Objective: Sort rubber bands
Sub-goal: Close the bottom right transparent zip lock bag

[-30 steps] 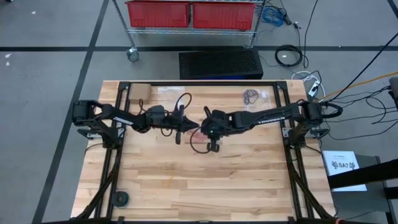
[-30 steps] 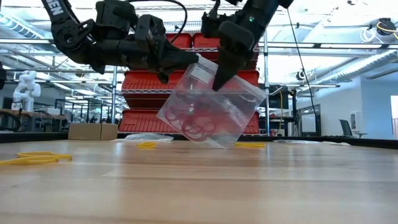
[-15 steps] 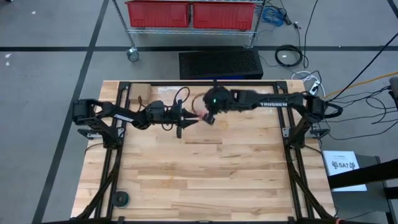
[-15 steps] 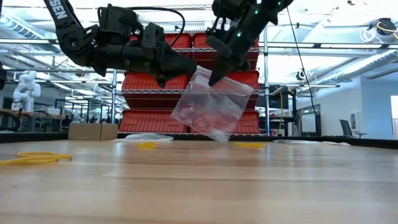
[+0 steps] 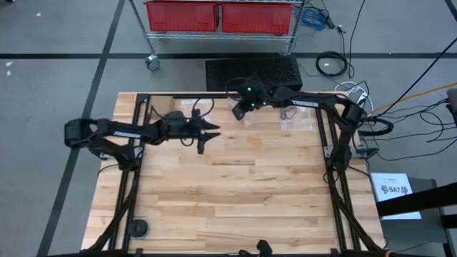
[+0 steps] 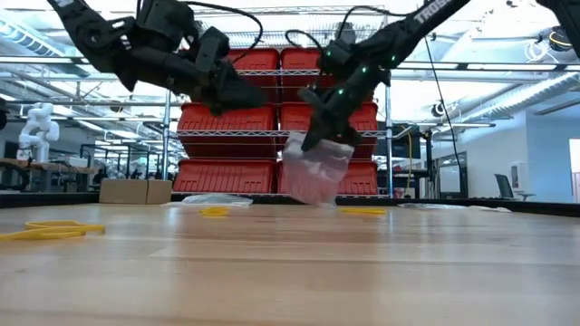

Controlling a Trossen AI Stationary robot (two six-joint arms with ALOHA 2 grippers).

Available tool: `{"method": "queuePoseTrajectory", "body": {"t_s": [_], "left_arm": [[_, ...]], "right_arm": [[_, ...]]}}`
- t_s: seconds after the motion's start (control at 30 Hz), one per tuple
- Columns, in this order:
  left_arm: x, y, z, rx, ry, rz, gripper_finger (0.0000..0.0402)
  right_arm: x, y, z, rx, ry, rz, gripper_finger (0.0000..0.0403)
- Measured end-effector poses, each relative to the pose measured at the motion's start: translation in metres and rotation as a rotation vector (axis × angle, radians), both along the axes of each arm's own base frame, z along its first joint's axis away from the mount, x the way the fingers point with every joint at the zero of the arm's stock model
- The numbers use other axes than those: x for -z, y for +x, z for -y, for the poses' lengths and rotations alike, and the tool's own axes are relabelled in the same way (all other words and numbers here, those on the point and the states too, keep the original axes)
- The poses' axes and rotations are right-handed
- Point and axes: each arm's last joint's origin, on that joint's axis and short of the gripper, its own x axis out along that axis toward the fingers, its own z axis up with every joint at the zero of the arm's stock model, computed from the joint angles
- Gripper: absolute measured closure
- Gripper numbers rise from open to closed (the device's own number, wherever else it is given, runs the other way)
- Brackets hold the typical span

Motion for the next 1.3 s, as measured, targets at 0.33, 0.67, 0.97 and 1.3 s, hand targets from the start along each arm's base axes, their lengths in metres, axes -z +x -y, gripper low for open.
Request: {"method": "queuePoseTrajectory", "body": {"t_s": [0.33,0.67,0.97,1.3], "left_arm": [[-0.006,-0.022,-0.001,-0.235,0.128,-0.185,0.0265],[0.000,-0.025,-0.003,-0.301,0.160,-0.266,0.0265],[0.009,-0.033,-0.009,-0.402,0.209,-0.404,0.0265],[0.023,-0.051,-0.027,-0.659,0.314,-0.660,0.0265]], "right_arm": [[-0.016,0.008,0.009,-0.024,0.072,0.251,0.0403],[0.028,-0.028,0.031,0.184,0.088,-0.039,0.0403],[0.089,-0.072,0.035,0.411,0.147,-0.046,0.0403],[0.074,-0.068,0.018,0.255,-0.018,-0.065,0.0318]]}}
